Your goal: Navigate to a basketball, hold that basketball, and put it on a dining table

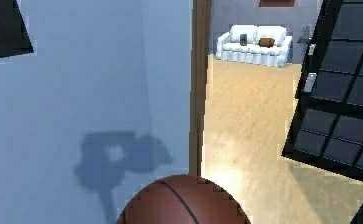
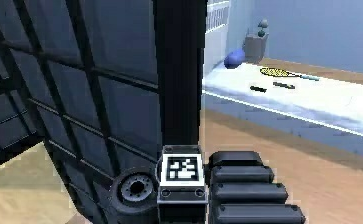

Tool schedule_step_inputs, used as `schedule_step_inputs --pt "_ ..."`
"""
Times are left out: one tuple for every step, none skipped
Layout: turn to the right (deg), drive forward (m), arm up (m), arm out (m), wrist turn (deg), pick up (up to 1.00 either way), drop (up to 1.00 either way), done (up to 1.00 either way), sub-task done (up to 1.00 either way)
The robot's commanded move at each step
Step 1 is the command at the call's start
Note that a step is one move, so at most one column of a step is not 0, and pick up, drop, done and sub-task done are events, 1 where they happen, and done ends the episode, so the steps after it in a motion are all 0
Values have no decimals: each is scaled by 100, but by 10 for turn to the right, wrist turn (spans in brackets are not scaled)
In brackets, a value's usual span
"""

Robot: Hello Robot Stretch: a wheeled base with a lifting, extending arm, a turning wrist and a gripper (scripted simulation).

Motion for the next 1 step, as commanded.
schedule_step_inputs --pt "300 0 0 0 0 0 0 0 0"
